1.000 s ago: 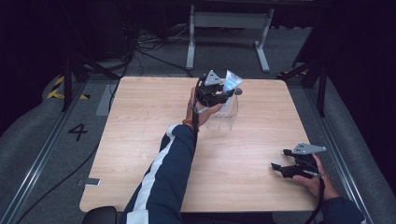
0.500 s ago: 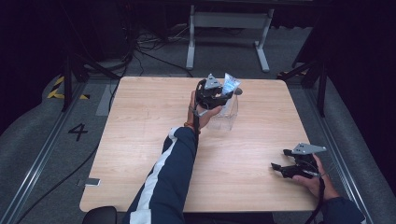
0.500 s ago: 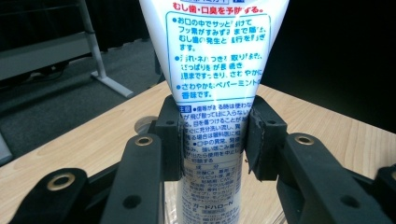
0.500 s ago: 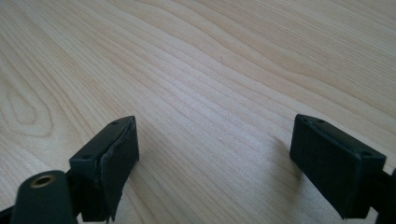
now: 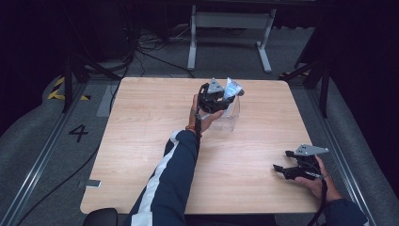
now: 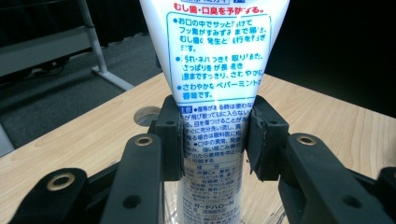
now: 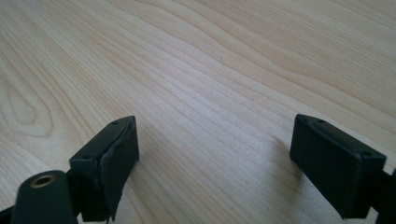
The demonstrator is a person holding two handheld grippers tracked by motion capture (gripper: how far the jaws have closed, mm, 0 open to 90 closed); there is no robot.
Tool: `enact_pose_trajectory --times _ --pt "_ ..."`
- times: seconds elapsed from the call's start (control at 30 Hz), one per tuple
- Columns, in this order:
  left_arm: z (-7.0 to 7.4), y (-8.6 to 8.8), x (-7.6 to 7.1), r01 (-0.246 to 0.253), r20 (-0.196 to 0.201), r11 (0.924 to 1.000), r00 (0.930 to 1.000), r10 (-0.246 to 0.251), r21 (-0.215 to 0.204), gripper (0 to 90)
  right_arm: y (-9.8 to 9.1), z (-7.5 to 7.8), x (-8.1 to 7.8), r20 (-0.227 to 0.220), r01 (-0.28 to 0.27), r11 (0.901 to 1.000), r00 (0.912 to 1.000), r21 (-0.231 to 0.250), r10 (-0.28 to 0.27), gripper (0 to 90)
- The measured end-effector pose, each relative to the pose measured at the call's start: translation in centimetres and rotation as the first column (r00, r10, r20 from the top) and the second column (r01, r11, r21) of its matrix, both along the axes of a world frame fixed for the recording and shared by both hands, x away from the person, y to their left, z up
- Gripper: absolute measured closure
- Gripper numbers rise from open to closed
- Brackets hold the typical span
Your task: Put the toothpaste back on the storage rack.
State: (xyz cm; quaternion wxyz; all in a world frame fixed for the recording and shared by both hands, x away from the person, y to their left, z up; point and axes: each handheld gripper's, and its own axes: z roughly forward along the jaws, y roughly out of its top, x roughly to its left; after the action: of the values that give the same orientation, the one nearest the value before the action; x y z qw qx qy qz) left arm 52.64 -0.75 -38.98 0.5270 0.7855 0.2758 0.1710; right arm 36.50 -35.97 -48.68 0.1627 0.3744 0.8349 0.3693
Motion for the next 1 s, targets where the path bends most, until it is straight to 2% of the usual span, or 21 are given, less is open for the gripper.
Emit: enact_pose_trajectory --times 0.07,0.23,0.3,0.4,0.53,0.87,1.0 --pt "-0.10 -0.05 0.01 -0.003 0.003 0.9999 1.0000 0.003 0.012 62.9 0.00 0.00 0.00 0.000 0.000 1.0000 1.0000 0.000 0.000 15.9" --pt "-0.36 -0.11 -0.15 -0.001 -0.011 1.0000 0.9999 0.001 -0.006 62.7 0.00 0.00 0.00 0.000 0.000 1.0000 1.0000 0.000 0.000 15.9" --pt "-0.36 -0.23 -0.16 0.000 -0.002 0.9997 1.0000 0.000 0.025 62.5 0.00 0.00 0.00 0.000 0.000 1.0000 1.0000 0.000 0.000 15.9" --pt "-0.48 -0.36 -0.17 -0.005 -0.008 0.9995 1.0000 0.005 0.031 62.3 0.00 0.00 0.00 0.000 0.000 1.0000 1.0000 0.000 0.000 15.9" --pt "-0.57 -0.34 -0.12 -0.005 -0.008 0.9977 0.9999 0.006 0.067 62.1 0.00 0.00 0.00 0.000 0.000 1.0000 1.0000 0.000 0.000 15.9" --pt "-0.78 -0.15 -0.05 -0.024 -0.023 0.9952 0.9994 0.026 0.095 61.1 0.00 0.00 0.00 0.000 0.000 1.0000 1.0000 0.000 0.000 15.9" --pt "-0.96 -0.15 -0.04 -0.016 -0.023 0.9937 0.9996 0.018 0.111 60.6 0.00 0.00 0.00 0.000 0.000 1.0000 1.0000 0.000 0.000 15.9"
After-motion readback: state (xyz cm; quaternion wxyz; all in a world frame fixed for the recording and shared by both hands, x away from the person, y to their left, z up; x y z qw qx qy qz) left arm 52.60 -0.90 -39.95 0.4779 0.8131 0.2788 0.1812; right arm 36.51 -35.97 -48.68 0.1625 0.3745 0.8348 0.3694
